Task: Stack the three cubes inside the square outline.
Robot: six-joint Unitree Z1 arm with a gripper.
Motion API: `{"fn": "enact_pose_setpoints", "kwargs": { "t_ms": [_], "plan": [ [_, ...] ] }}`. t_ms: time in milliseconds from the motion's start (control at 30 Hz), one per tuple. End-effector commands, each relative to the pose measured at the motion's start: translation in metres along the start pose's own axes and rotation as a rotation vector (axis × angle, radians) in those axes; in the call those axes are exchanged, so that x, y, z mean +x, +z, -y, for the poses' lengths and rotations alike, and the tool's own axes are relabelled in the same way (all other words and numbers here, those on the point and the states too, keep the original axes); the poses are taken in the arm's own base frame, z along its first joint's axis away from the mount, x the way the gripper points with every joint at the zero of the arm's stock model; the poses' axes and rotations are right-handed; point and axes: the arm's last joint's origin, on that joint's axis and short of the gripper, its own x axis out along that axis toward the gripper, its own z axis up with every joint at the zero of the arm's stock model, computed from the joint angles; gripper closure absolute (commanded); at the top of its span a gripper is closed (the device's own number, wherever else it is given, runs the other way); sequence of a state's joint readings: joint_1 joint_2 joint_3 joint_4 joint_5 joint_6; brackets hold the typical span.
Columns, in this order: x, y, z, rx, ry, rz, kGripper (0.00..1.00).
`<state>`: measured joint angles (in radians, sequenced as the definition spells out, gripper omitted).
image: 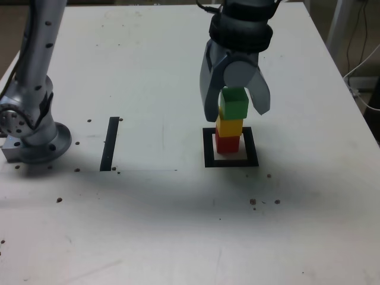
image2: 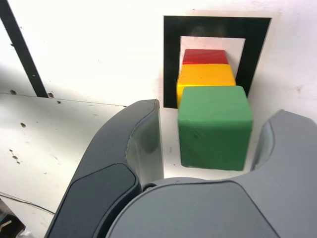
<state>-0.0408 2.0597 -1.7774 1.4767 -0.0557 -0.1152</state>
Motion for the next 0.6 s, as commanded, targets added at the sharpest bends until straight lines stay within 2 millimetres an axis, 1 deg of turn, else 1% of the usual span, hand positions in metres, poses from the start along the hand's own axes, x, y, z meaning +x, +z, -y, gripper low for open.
{"fn": "enact_pose_setpoints", "kwargs": {
  "t_ms": [0,100,167,300,367,467,567],
  "plan": [
    [-0.003,-0.004,-0.002,-0.002,0.000,0.004,0.00],
    [-0.009,-0.011,-0.003,-0.004,0.009,0.020,0.00],
    [-0.017,-0.020,-0.004,-0.007,0.024,0.044,0.00],
    [-0.035,-0.046,-0.005,-0.023,0.066,0.102,0.00],
    [-0.041,-0.060,-0.006,-0.033,0.082,0.122,0.00],
    [-0.042,-0.080,-0.009,-0.042,0.096,0.122,0.00],
    [-0.035,-0.098,-0.011,-0.046,0.102,0.093,0.00]
  ]
}}
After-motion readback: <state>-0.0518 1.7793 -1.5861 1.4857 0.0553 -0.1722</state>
